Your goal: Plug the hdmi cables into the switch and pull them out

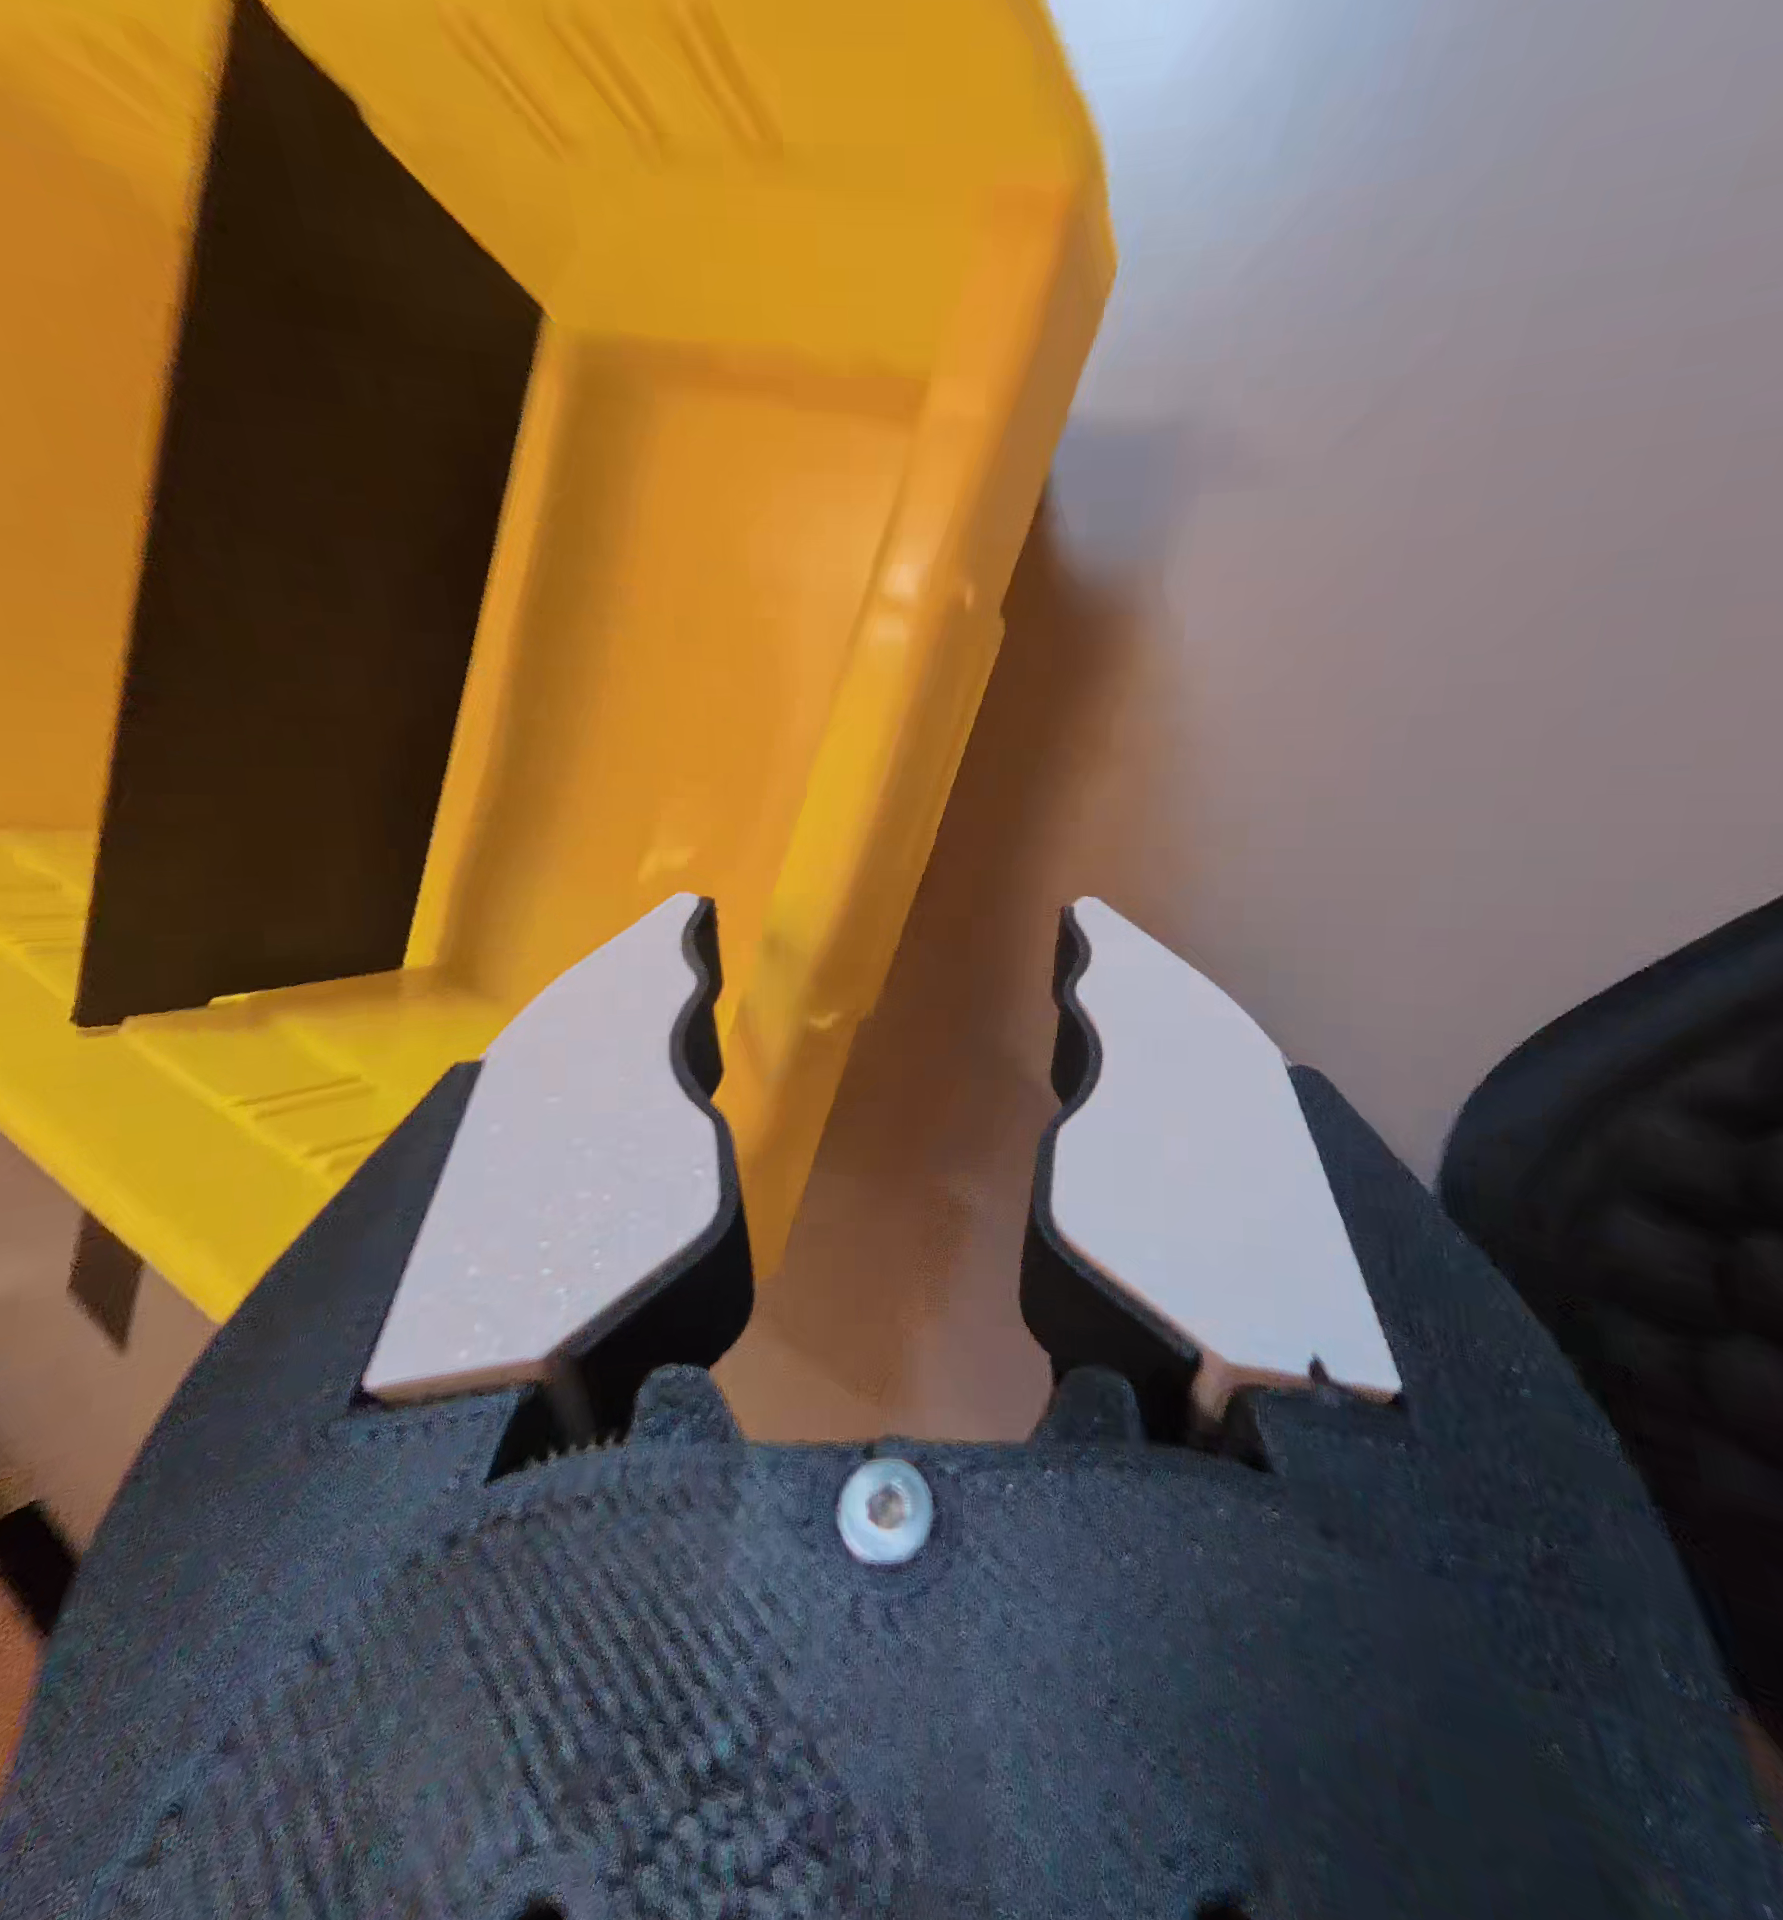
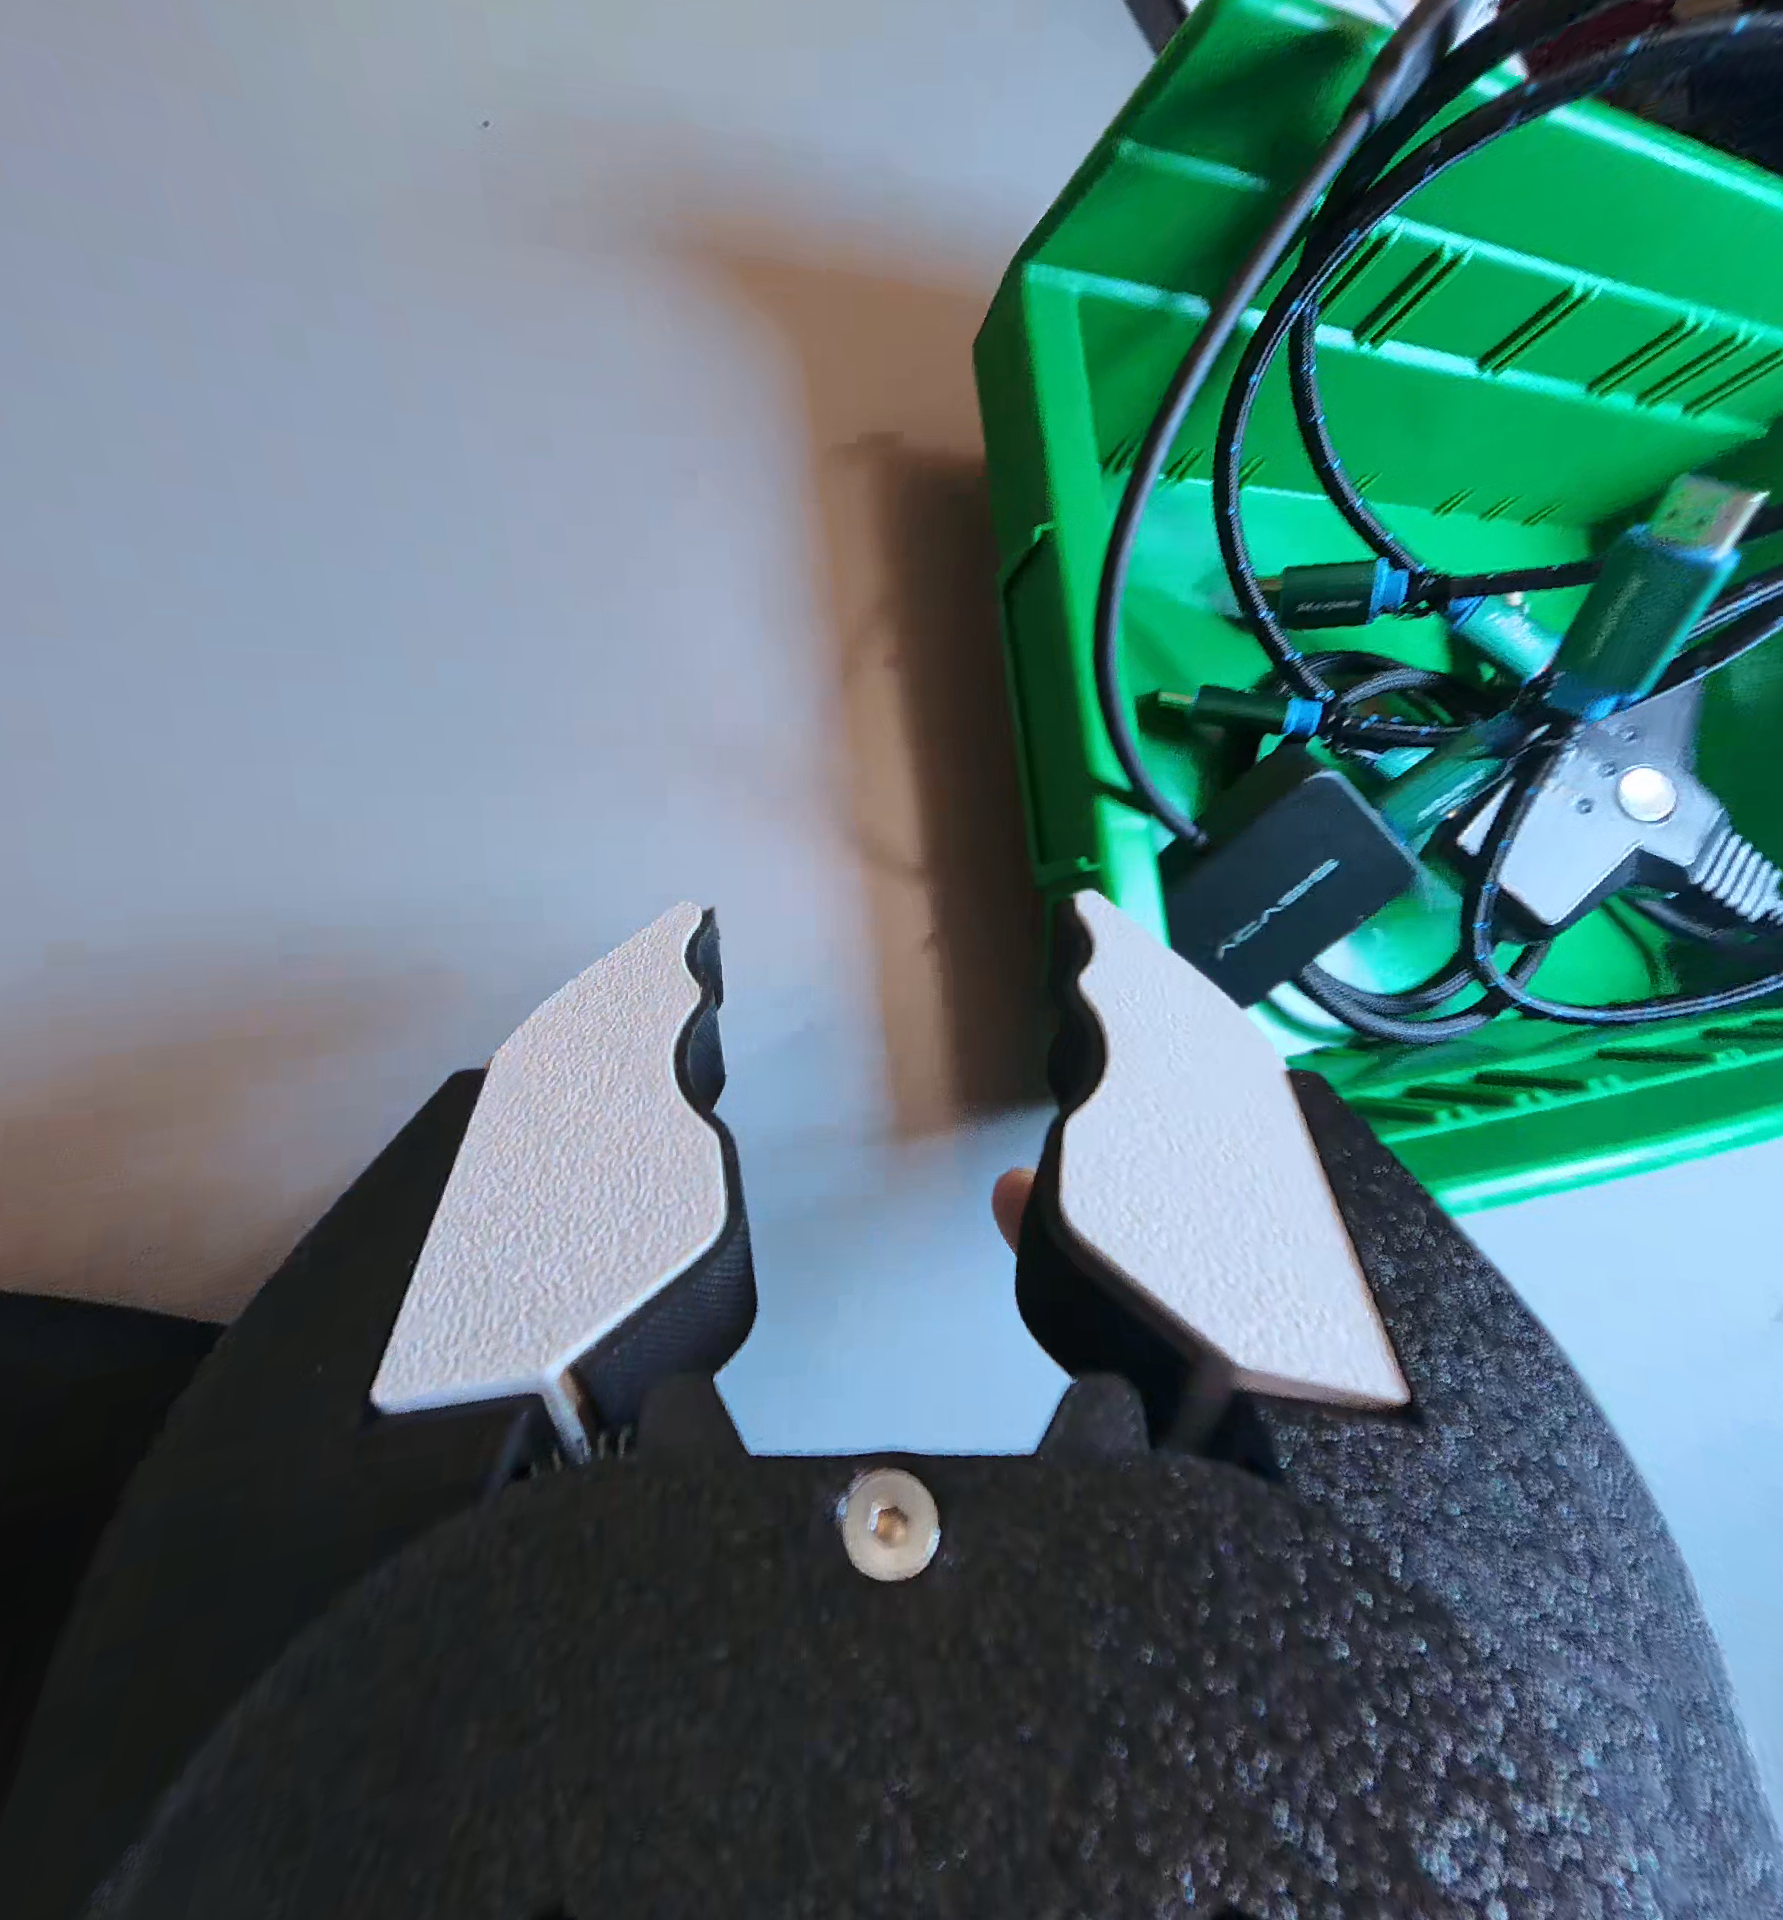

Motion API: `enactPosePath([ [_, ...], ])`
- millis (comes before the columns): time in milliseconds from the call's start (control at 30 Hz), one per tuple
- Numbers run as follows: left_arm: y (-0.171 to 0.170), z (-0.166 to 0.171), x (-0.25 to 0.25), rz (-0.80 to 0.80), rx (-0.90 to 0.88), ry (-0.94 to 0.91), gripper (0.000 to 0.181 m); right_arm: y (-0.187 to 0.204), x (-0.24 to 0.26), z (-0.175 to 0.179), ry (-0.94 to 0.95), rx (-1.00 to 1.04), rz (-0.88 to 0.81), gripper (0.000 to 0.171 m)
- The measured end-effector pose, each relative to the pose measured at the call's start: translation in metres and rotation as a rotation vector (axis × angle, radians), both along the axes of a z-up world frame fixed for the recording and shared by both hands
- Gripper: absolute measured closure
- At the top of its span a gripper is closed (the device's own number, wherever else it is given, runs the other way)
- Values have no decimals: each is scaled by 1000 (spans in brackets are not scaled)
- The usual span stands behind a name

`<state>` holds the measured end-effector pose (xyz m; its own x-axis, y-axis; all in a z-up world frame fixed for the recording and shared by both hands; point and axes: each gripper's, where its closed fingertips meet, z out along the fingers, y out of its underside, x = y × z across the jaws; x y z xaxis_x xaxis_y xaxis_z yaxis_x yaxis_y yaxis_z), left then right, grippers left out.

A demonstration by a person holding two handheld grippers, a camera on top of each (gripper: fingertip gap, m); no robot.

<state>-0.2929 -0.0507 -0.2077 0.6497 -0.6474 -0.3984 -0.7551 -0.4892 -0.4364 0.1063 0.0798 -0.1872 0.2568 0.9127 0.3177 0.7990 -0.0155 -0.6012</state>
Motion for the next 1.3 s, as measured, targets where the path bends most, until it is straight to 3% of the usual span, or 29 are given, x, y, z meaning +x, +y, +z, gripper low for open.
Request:
enactPosePath([
  [33, 2, -8, -8, -3, -38, 81, 118, -1, 1, -4, -3, 2, -13, 111],
  [100, 11, -20, -22, -29, -64, 236, 123, 3, 5, -9, -31, 26, -38, 112],
  [167, 19, -29, -24, -66, -81, 308, 150, 12, 10, -9, -64, 50, -67, 113],
  [433, 17, -25, 58, -216, 21, 331, 152, 45, 22, -24, -393, 151, -86, 115],
  [600, 25, -22, 125, -331, 125, 311, 151, 76, 27, -29, -659, 342, -123, 134],
  [733, 37, -3, 150, -271, 218, 166, 139, 81, 28, -26, -674, 441, -132, 142],
  [1000, -1, 62, 210, -179, 346, -406, 145, 16, 35, -26, -598, 508, -3, 142],
  [1200, -15, 53, 270, -93, 241, -727, 144, -60, 49, -25, -524, 508, 82, 142],
  [1300, -7, 34, 290, -8, 214, -752, 131, -93, 52, -25, -483, 528, 150, 142],
])
